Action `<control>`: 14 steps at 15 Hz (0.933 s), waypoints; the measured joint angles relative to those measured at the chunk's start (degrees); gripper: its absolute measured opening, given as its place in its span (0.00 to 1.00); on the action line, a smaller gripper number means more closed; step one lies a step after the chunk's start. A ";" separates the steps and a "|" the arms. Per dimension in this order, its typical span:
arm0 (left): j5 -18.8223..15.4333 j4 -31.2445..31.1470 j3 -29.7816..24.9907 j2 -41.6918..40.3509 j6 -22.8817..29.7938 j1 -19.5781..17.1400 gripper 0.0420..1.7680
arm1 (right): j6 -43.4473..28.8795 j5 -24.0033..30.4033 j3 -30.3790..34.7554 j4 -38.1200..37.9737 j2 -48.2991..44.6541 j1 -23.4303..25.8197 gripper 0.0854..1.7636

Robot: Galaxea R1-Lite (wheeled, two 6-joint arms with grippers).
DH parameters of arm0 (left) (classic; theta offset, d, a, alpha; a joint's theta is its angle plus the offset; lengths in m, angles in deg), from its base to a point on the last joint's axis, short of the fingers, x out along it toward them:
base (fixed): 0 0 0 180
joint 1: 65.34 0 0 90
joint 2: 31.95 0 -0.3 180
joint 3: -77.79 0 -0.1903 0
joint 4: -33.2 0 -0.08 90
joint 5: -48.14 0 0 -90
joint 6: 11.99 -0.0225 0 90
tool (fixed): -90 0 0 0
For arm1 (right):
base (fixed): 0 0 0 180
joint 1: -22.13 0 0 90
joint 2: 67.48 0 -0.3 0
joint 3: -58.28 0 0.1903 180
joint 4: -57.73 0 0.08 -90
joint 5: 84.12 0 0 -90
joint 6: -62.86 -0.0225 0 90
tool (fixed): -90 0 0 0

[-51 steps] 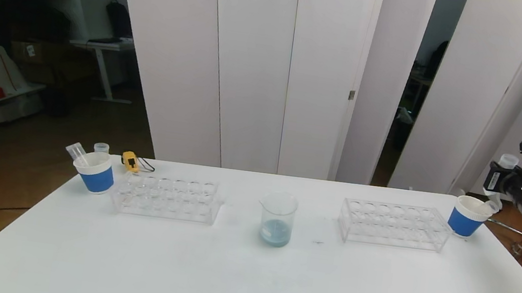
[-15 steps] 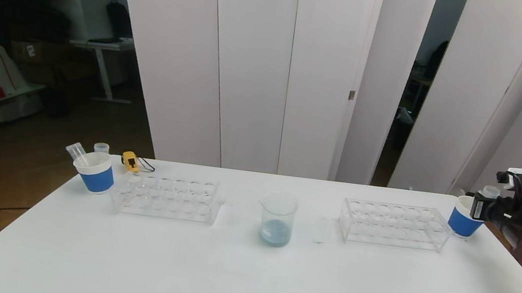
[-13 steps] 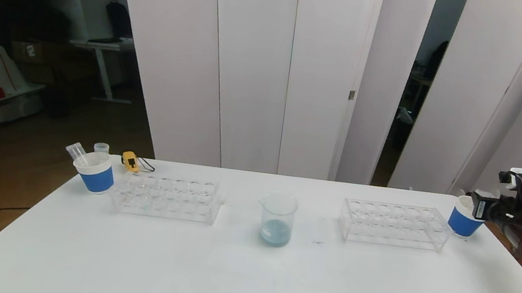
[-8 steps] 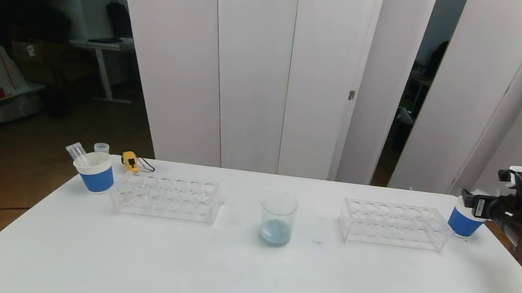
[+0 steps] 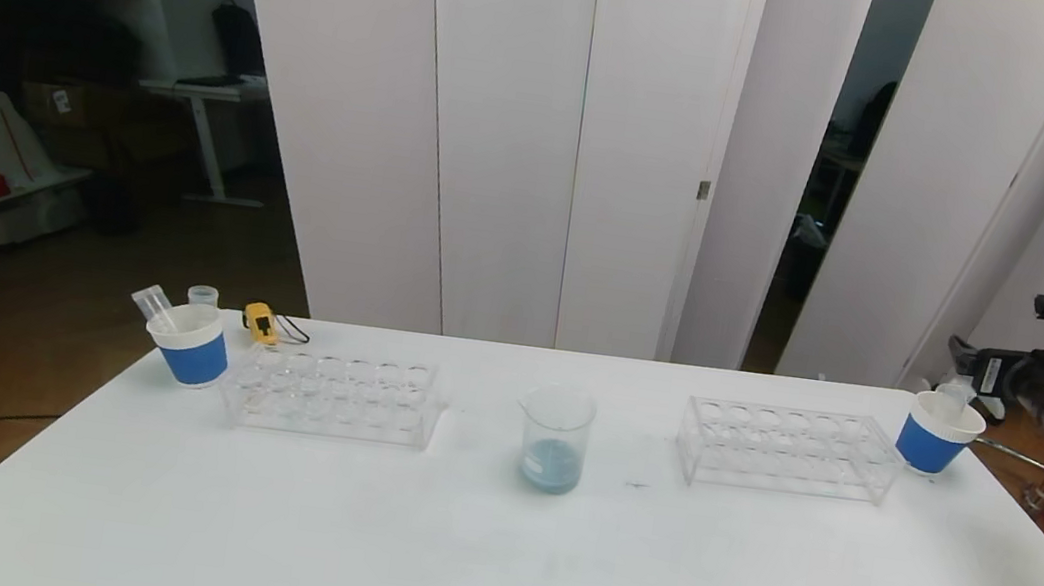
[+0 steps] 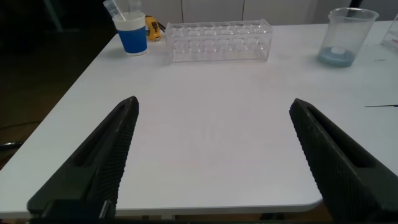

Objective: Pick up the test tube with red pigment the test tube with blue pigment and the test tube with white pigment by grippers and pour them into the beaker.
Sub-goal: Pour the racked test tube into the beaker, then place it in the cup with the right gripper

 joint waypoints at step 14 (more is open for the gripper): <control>0.00 0.00 0.00 0.00 0.00 0.00 0.98 | -1.65 6.06 -0.99 -41.12 -38.71 1.30 0.99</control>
